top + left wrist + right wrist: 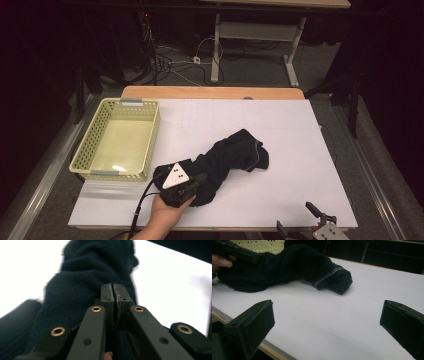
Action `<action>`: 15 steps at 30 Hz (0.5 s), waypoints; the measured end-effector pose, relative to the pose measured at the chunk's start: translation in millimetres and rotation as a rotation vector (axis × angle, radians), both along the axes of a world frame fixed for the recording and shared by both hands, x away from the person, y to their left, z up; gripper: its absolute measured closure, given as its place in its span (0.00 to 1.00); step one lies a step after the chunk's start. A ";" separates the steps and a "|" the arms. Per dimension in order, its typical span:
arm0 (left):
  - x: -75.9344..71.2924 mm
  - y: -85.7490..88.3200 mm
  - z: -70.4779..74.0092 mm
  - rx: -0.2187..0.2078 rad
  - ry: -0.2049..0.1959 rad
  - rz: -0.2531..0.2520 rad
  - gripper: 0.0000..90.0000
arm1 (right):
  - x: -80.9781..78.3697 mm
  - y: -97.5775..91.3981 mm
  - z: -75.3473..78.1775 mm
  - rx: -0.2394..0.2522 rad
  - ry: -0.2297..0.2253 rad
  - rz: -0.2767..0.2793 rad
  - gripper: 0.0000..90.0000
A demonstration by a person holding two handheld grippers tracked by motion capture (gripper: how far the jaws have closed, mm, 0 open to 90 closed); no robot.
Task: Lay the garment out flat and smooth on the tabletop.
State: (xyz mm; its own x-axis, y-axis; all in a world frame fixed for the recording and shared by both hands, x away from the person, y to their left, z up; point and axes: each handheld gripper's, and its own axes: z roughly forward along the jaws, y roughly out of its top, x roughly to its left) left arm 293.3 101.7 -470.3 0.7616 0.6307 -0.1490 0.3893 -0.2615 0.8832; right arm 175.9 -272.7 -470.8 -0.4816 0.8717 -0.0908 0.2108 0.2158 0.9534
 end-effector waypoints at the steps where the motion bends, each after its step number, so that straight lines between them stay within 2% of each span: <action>1: -1.3 -3.3 0.6 0.006 -0.004 -0.019 0.96 | -0.5 0.6 0.1 -0.004 -0.001 0.001 0.00; 5: -9.5 -17.9 3.0 -0.004 -0.010 -0.094 0.96 | -1.7 4.5 1.5 0.000 -0.005 0.012 0.00; 6: -16.8 -28.4 1.8 -0.010 -0.009 -0.157 0.96 | -1.3 7.2 1.6 -0.003 -0.003 0.019 0.00; 7: -16.8 -28.4 1.8 -0.010 -0.009 -0.157 0.96 | -0.8 8.6 1.6 -0.005 -0.002 0.025 0.00; 8: -25.5 -40.5 -0.7 0.003 -0.006 -0.234 0.96 | -0.1 10.2 1.4 -0.006 -0.001 0.029 0.00; 9: -25.5 -40.5 -0.7 0.003 -0.006 -0.234 0.96 | -0.1 10.2 1.4 -0.006 -0.001 0.029 0.00; 11: -37.0 -56.3 -4.9 0.040 0.001 -0.325 0.96 | 2.3 15.2 1.4 -0.012 0.002 0.043 0.00; 13: -40.9 -60.3 -6.2 0.063 0.005 -0.353 0.96 | 4.3 18.7 2.0 -0.011 0.000 0.054 0.00; 15: -41.6 -59.5 -6.2 0.061 0.008 -0.351 0.95 | 6.6 22.5 3.3 -0.009 0.001 0.069 0.01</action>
State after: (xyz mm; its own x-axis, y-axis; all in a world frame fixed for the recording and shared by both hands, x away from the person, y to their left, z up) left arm 251.6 42.2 -476.5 0.9324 0.3386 -0.1262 0.2733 -0.4324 0.8593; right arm 182.5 -250.3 -467.5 -0.5403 0.8358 -0.0979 0.1963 0.2383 0.9511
